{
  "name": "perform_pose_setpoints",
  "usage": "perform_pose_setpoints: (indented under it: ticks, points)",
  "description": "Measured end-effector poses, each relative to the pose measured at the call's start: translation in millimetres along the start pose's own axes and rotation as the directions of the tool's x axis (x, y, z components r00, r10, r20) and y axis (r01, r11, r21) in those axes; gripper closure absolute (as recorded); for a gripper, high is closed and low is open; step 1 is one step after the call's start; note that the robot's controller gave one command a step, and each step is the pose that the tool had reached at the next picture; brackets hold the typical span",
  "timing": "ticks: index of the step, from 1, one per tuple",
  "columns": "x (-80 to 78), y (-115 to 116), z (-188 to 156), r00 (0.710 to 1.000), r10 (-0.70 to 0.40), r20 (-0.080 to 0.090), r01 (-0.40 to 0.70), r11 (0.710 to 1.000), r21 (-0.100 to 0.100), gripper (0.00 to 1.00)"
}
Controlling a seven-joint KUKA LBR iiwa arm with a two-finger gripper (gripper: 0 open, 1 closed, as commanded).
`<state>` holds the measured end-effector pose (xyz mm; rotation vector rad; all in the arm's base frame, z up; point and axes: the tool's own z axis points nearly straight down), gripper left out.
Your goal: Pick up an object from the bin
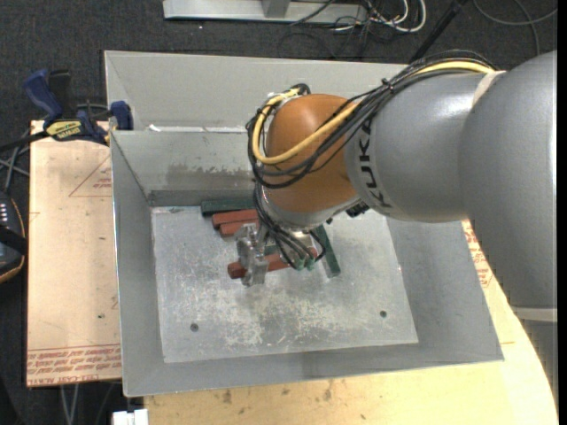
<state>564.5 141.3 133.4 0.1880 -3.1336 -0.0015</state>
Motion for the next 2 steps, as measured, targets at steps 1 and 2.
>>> perform_pose_setpoints:
  ticks: [1,2]
  points:
    - [-8.1,-19.0,-19.8,1.0,0.004,0.007,-0.004,1.0,-0.001,1.0]
    - [-28.7,-0.5,-71.0,1.0,0.019,0.0,-0.019,1.0,0.002,1.0]
